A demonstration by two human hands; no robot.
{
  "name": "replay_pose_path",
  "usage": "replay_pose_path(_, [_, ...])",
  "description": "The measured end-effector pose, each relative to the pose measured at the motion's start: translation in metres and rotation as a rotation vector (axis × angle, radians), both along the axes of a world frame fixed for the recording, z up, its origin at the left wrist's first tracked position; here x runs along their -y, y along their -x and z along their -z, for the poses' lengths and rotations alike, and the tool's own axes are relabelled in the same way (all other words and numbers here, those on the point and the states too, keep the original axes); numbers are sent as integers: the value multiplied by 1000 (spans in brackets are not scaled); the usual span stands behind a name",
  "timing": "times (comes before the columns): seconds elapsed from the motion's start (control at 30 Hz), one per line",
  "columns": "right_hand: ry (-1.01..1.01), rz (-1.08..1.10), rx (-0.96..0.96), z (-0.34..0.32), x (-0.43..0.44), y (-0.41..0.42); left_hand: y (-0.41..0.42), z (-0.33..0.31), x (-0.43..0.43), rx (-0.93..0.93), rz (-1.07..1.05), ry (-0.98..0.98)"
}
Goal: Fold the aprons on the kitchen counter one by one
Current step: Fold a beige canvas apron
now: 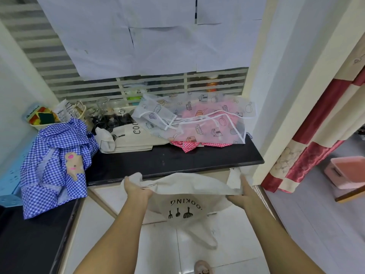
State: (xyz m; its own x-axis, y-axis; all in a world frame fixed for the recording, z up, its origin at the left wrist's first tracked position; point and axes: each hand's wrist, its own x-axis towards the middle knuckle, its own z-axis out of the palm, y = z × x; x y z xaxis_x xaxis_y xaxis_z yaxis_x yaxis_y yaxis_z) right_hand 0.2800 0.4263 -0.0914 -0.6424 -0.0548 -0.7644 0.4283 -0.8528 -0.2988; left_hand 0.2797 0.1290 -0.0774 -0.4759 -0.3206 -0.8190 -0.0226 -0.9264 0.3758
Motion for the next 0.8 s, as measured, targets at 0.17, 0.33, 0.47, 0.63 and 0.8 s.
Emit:
replay_pose_path(0.17, [94, -196, -19, -12, 10, 3, -8, -22, -11, 0, 455, 59])
replay_pose_path(0.33, [120, -72, -421, -56, 5, 42, 36, -60, 4, -172, 547, 155])
replay_pose_path(0.47, [71, -114, -561, -107, 2, 96, 84, -109, 11, -292, 508, 222])
replay_pose_path(0.63, [50, -85, -610, -178, 17, 182, 154, -174, 16, -439, 389, 252])
replay_pose_path(0.8, [35, -61, -730, -282, 34, 277, 232, -272, 26, -721, 172, 266])
